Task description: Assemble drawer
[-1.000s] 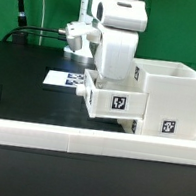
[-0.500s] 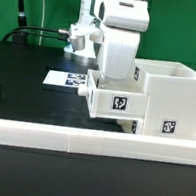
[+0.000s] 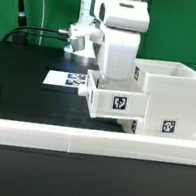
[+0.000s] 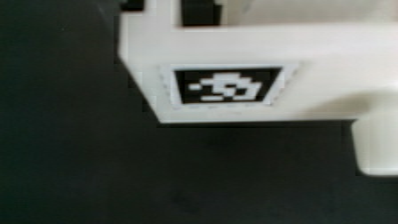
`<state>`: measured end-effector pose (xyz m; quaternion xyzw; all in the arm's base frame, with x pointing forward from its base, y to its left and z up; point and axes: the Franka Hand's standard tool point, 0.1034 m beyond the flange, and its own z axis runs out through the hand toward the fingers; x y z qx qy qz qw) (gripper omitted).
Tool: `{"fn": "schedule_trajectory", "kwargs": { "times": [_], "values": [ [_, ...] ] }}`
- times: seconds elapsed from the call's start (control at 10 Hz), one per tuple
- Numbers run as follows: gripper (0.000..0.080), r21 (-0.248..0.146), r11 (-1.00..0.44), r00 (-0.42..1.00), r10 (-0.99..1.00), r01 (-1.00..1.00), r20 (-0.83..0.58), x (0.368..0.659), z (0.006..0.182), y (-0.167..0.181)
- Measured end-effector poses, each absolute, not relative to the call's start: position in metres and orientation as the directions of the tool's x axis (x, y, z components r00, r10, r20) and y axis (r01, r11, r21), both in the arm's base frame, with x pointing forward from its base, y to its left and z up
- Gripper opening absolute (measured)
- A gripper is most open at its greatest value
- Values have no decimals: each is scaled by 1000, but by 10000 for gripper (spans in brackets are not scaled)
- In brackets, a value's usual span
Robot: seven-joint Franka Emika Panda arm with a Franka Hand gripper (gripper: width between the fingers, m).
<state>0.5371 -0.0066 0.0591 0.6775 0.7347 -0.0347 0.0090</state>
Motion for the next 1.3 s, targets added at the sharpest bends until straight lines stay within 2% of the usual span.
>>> {"fn": "schedule_trajectory", "kwargs": {
  "times": [0.1,0.2,1.3],
  "values": [
    [44,-38,78,-81,995,996,-60,537,59,-7],
    [44,-20,78,-79,995,997,-58,539,59,-7],
    [44,-22,98,-99,993,995,-64,535,57,-8]
  ]
}}
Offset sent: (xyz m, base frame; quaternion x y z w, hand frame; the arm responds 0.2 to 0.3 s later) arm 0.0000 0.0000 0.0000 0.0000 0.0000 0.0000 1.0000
